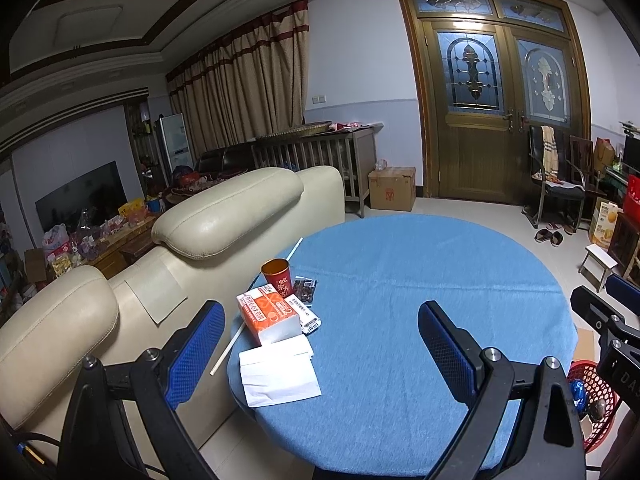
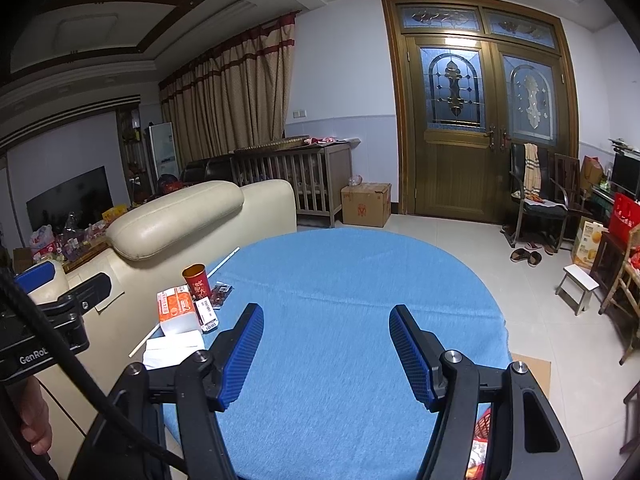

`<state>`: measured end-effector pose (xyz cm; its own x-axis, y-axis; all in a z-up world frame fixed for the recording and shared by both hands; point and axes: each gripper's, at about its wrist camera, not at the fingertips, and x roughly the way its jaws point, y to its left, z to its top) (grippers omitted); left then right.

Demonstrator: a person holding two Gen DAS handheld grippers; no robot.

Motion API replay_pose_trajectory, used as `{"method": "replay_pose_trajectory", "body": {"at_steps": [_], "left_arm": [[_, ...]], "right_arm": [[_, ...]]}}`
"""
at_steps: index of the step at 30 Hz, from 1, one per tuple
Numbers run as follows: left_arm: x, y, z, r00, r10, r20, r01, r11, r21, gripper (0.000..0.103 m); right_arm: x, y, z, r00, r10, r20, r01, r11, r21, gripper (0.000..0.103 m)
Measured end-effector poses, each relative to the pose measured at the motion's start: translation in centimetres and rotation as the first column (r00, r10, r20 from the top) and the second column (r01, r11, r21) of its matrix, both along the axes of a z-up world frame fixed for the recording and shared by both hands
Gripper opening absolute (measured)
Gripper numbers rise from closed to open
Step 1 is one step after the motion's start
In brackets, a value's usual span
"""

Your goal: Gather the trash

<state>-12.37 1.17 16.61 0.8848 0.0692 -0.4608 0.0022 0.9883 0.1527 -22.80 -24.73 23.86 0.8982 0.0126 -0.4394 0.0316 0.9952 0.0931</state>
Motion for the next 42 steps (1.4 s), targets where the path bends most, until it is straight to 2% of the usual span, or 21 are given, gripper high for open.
{"method": "replay_pose_trajectory", "body": {"at_steps": [42], "left_arm": [[1.0, -0.3, -1.6, 0.998, -0.01, -0.061, 0.011, 1.0, 0.012, 0.097]], "right_arm": [[1.3, -0.2, -1.8, 0.998, -0.008, -0.056, 0.009, 1.0, 0.018, 0.069]]}}
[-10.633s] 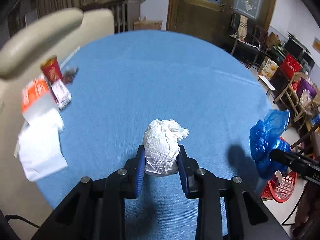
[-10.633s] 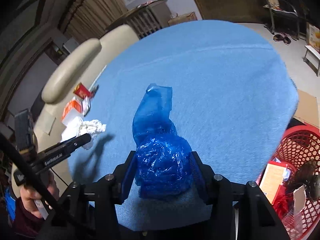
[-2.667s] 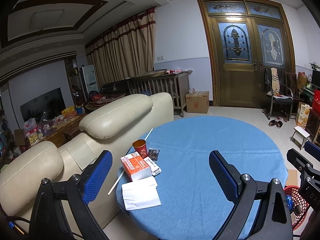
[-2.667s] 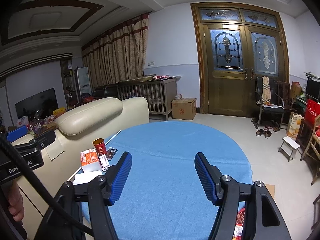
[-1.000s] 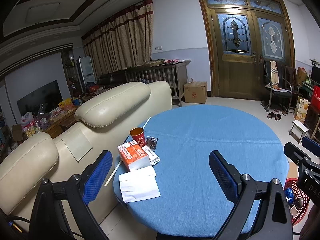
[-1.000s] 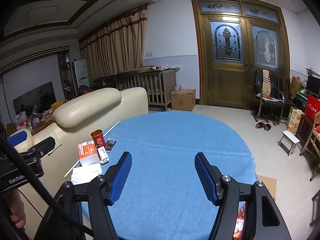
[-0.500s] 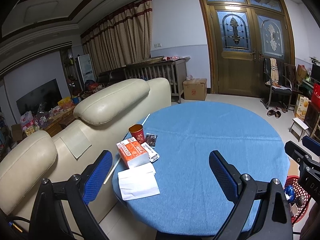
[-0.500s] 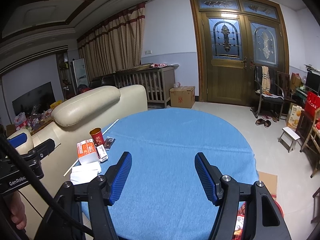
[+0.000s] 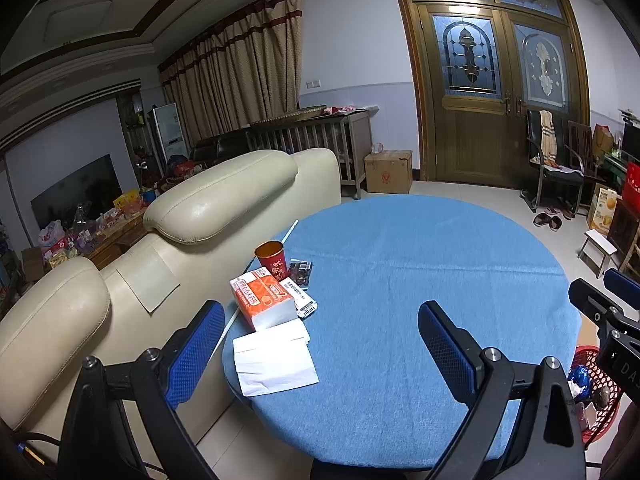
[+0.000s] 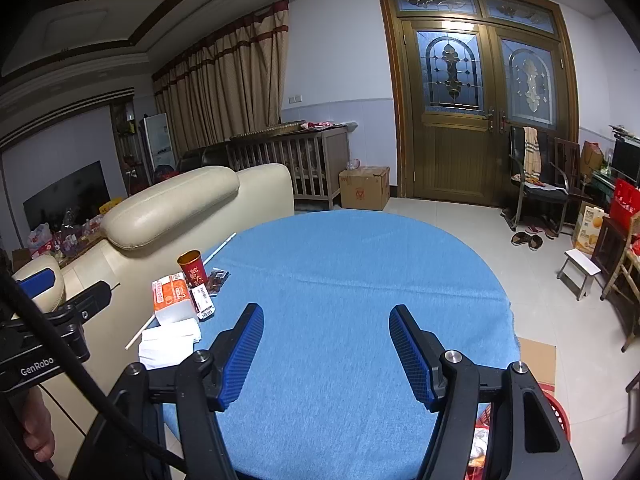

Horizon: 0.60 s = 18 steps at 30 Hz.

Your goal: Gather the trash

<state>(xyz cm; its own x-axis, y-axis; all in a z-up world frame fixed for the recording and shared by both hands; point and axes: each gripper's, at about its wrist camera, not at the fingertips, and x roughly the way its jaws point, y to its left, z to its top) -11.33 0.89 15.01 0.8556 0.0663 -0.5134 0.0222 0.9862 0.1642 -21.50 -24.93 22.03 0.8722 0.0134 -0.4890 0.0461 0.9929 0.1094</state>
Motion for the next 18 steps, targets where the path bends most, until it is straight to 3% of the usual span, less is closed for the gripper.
{"method": "replay_pose_trajectory", "body": {"at_steps": [13, 18], "left_arm": [[0.8, -0.3, -0.6, 1.0, -0.005, -0.019, 0.005, 1.0, -0.001, 0.097], [2.2, -0.5, -2.2, 0.998, -0.024, -0.052, 0.022, 0.999, -0.027, 0.097]], "right_arm": [[0.6, -0.3, -0.6, 1.0, -0.012, -0.017, 0.012, 1.0, -0.004, 0.069], [2.0, -1.4, -1.8, 0.998, -0.037, -0.05, 0.037, 0.999, 0.005, 0.069]]}}
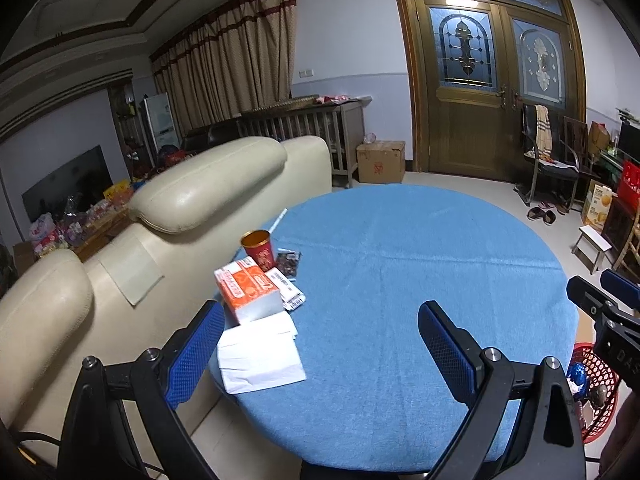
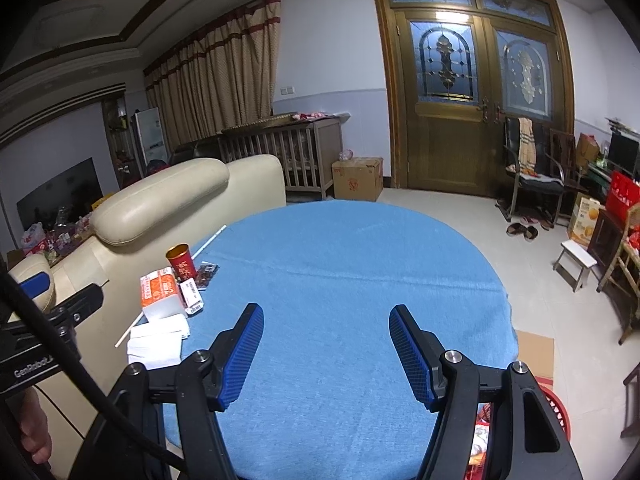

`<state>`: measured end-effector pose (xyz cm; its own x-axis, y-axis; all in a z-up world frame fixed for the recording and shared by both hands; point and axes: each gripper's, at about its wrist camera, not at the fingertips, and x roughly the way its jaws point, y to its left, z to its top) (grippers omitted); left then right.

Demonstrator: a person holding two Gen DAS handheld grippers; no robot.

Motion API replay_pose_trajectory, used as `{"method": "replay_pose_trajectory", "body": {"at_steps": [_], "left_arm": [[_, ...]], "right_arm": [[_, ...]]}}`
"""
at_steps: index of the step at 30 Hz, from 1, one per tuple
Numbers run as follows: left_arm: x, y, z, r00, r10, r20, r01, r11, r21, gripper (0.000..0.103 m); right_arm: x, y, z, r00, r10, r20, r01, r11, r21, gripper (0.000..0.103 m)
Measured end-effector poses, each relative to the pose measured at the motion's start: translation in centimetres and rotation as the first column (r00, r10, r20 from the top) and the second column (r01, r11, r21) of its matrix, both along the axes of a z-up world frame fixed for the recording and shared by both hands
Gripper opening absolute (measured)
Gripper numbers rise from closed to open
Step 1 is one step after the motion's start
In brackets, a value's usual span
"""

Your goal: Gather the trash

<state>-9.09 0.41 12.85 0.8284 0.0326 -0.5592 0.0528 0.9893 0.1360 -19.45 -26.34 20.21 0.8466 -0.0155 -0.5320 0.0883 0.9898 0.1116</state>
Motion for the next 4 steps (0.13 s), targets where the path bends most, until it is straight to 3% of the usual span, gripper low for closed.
{"method": "replay_pose_trajectory", "body": {"at_steps": [4], "left_arm": [[2.9, -0.6, -3.5, 0.994, -0.052, -0.098, 0.047, 0.997, -0.053, 0.097]], "right_arm": [[3.0, -2.1, -3.1, 0.997, -0.028, -0.072, 0.03, 0.999, 0.025, 0.069]]}}
